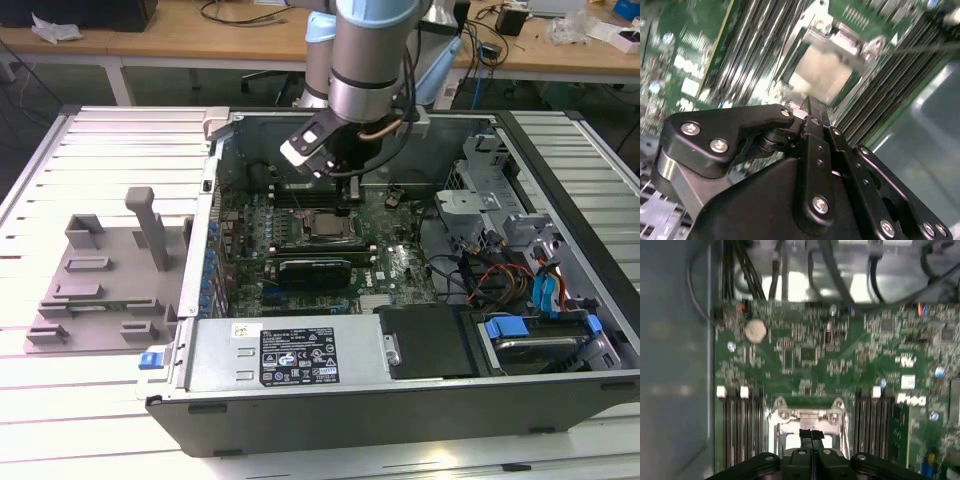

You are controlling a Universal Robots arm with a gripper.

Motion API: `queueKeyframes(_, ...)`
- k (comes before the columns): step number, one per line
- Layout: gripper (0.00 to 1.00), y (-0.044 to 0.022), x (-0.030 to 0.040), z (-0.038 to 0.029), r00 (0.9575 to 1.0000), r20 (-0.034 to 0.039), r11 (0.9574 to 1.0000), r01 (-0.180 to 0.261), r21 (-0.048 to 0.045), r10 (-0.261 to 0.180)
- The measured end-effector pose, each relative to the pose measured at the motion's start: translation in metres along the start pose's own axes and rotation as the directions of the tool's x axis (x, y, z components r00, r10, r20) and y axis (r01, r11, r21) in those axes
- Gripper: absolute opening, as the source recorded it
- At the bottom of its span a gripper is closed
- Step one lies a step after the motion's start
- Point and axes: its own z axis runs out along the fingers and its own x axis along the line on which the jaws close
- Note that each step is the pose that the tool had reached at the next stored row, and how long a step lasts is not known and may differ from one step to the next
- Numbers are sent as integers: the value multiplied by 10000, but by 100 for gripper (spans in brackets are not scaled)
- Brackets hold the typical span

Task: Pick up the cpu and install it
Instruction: 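Close the cpu cover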

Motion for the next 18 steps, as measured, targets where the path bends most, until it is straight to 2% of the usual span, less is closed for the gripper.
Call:
queueKeyframes(1, 11, -40, 0, 19, 10000, 0, 10000, -1, 0, 1)
queueKeyframes(2, 11, -147, 2, 69, 10000, 1, 10000, -1, 0, 1)
queueKeyframes(4, 11, -215, 3, 109, 10000, 0, 10000, 0, 0, 0)
queueKeyframes(7, 11, -256, 3, 149, 10000, 0, 10000, -1, 0, 1)
queueKeyframes(11, 11, -295, 4, 165, 10000, 0, 10000, 0, -1, 0)
queueKeyframes(14, 11, -391, 5, 184, 10000, 0, 10000, -2, -6, 2)
queueKeyframes(18, 11, -400, 4, 210, 10000, 6, 10000, -1, -2, 1)
